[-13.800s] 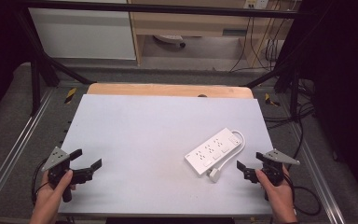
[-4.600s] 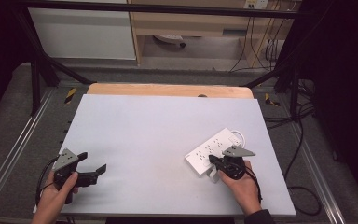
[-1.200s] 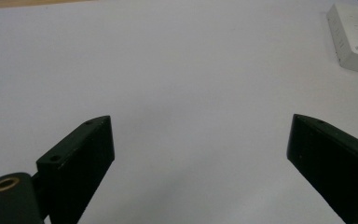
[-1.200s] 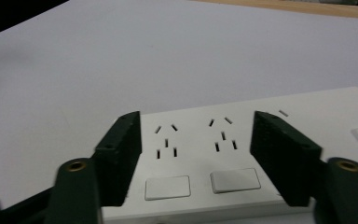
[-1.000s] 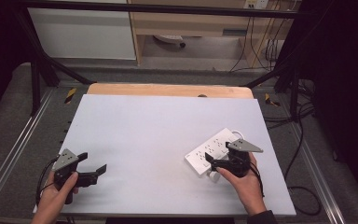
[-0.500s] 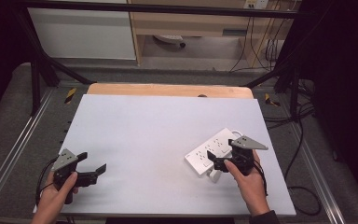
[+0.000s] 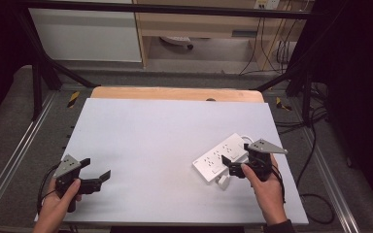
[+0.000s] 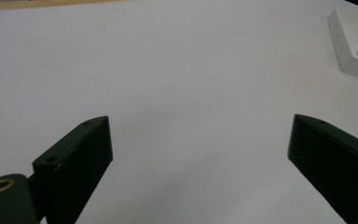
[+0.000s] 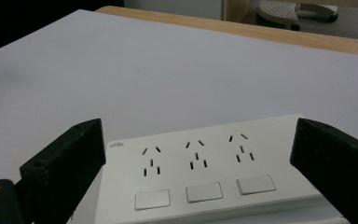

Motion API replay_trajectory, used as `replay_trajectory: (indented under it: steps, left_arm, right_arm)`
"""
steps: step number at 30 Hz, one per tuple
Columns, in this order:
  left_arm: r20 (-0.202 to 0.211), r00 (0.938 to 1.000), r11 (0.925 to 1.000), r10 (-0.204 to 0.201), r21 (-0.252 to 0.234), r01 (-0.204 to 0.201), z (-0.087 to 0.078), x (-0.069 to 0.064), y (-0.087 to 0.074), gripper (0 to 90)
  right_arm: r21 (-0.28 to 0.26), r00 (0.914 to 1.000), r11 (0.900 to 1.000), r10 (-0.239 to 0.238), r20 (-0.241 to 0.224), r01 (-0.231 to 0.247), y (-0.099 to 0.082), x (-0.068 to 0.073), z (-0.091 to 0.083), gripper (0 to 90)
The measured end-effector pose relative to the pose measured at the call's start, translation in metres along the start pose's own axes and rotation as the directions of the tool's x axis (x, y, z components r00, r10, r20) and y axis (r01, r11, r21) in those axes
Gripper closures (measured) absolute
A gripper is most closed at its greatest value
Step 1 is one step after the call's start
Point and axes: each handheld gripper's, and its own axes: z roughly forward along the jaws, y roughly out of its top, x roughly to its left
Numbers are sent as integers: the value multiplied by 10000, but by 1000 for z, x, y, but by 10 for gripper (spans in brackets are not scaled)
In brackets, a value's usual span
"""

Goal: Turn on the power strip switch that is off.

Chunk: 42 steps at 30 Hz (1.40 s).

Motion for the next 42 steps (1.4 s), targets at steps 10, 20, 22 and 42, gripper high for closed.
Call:
replay_trajectory:
  steps: [10, 20, 22, 42]
  left_arm:
    - [10, 10000, 10000, -42, -32, 42, 0, 0, 0, 65]
    - [13, 10000, 10000, -62, -48, 63, -1, 0, 0, 63]
    - [14, 10000, 10000, -68, -62, 68, -1, 0, 0, 64]
    - [7, 9999, 9999, -107, -111, 107, -2, 0, 0, 63]
  right_arm:
    - [-64, 9999, 9999, -98, 38, 98, -1, -10, -17, 38]
    - [-360, 9993, 9991, 215, 314, -204, -10, -28, -38, 47]
    - [-362, 9992, 9991, 219, 344, -207, -13, -32, -40, 47]
    - [-220, 9938, 9977, 653, 902, -636, -47, -58, -52, 47]
